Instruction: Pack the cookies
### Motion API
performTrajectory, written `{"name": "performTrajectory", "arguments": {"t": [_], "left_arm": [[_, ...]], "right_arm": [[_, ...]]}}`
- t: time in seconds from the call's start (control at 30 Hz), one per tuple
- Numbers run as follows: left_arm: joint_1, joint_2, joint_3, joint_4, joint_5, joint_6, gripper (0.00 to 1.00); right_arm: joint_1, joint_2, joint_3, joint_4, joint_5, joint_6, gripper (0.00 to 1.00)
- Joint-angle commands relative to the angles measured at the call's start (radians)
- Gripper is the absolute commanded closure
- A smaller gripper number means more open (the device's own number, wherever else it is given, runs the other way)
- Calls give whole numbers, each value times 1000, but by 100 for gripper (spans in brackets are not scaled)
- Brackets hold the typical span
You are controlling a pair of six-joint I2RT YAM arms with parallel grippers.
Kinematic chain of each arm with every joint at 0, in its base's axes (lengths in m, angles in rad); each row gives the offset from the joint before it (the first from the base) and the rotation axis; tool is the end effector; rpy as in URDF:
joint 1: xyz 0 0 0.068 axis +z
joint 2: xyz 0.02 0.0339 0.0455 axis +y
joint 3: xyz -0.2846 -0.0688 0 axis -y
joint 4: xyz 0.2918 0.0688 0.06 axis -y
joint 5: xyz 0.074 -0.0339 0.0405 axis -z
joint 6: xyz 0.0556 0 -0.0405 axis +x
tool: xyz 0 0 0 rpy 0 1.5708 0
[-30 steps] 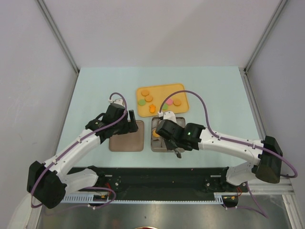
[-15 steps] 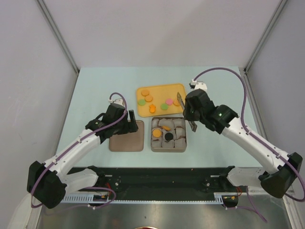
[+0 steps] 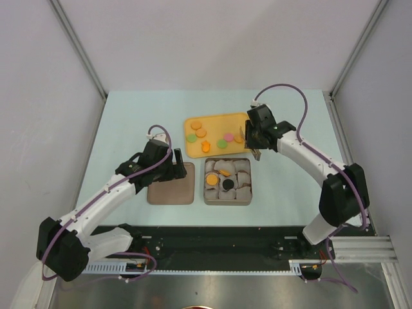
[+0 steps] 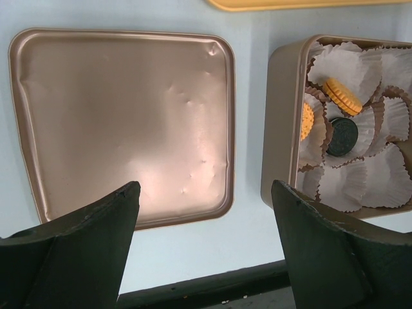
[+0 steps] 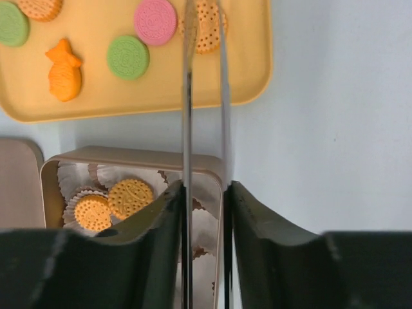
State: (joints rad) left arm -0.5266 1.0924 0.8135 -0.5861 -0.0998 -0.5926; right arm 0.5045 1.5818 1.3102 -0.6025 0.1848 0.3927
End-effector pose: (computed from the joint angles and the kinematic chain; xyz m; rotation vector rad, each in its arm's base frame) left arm 0.2361 -0.1309 0.2451 -0.1267 2.4636 -0.3779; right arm 0.3576 0.1858 0.2789 -0.0542 2.4323 0.1799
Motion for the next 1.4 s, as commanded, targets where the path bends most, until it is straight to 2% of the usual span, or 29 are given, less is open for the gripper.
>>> {"name": "performTrajectory", "arguments": {"t": [0.0, 0.03, 0.13, 0.83, 1.07, 1.37], "left_arm": [[7, -3, 7, 17, 15, 19, 12], [7, 0, 7, 19, 17, 19, 12], [8, 11, 10, 23, 23, 17, 12], [7, 15, 6, 25, 23, 13, 12], [7, 11, 4, 23, 22, 13, 12], [8, 15, 3, 31, 29, 10, 12]], "right_arm": [[-4, 47, 64, 58, -10, -40, 57], [-4, 55, 66, 59, -10, -41, 52], [-7, 76, 72, 69, -15, -46, 46], [-17, 207, 84, 44, -2, -66, 47], [-18, 187, 84, 40, -11, -58, 61], [-18, 80, 101, 6, -10, -58, 68]]}}
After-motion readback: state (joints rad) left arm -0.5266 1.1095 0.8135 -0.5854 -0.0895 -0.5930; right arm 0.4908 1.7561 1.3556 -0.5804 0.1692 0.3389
